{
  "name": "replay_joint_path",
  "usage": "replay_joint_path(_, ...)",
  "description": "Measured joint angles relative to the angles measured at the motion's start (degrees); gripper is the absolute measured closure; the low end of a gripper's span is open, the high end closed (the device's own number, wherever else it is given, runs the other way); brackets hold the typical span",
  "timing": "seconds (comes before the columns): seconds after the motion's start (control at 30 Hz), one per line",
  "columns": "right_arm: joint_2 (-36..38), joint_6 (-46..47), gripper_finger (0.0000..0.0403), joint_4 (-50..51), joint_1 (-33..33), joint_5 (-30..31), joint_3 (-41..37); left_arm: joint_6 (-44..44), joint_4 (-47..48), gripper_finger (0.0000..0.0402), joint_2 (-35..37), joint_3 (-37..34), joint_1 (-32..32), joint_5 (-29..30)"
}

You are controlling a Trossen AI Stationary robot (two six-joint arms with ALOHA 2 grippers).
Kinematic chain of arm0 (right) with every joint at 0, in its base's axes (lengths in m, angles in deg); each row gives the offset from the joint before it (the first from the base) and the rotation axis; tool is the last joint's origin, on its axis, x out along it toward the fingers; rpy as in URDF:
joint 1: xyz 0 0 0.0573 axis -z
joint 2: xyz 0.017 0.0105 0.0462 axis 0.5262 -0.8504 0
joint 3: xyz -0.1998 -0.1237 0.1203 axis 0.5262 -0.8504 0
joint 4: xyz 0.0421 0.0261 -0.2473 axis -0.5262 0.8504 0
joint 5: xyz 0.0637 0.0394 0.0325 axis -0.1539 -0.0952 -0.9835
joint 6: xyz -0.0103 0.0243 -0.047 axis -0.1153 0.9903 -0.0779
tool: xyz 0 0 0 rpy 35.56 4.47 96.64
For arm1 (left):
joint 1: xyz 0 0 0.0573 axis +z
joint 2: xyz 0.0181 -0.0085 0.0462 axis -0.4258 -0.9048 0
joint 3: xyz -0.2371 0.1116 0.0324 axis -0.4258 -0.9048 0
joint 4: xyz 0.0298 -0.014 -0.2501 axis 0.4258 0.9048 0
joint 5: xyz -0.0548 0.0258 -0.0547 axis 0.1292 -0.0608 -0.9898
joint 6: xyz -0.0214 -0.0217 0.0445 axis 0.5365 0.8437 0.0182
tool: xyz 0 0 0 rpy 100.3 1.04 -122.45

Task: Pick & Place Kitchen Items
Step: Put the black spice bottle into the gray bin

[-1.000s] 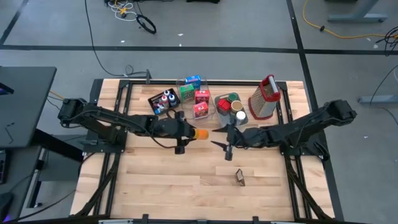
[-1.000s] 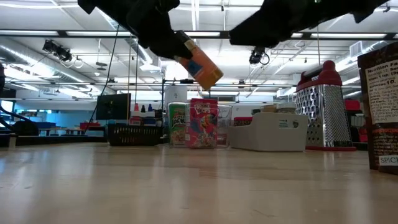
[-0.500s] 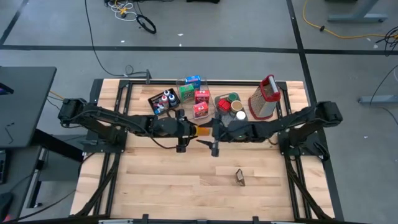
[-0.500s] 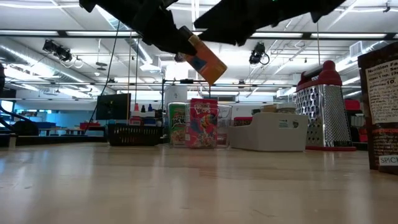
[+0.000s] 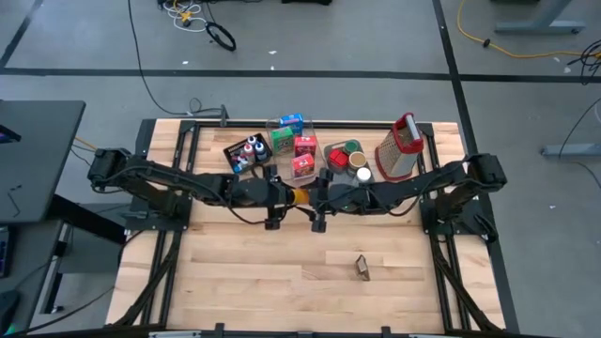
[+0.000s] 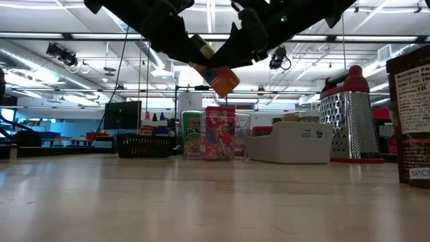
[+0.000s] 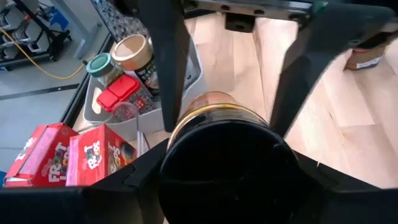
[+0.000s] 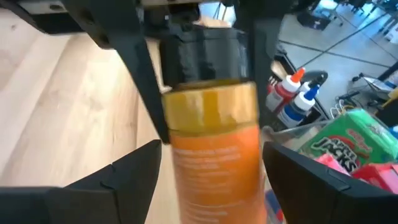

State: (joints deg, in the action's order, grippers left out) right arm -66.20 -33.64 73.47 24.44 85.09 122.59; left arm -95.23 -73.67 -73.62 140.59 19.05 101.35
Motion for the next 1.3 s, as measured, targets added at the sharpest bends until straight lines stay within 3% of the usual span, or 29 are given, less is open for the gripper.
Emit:
replay_joint_path(0.4,0.2,0.8,0.0097,2.3,0.9,2.1,0.0,-0.3,-2.1,0.0167,0.0,0.0,0.0,-1.2)
replay_joint_path(0.8,0.2,1.0,0.0203,2.6,1.1,0.6,0.1,-1.4,-2.7,0.0152,0.0,0.0,0.0,-0.4)
replay_joint_path(1.1,0.2,7.0,0.0175,5.8,0.1,2.0,0.1,-3.4,-2.4,0.0126,0.0,0.0,-0.1,2.9)
replay_joint_path(1.3,0.2,12.1,0.0178,11.0,-0.2,7.0,0.1,-3.5,-2.5,0.0112,0.3,0.0,0.0,6.5)
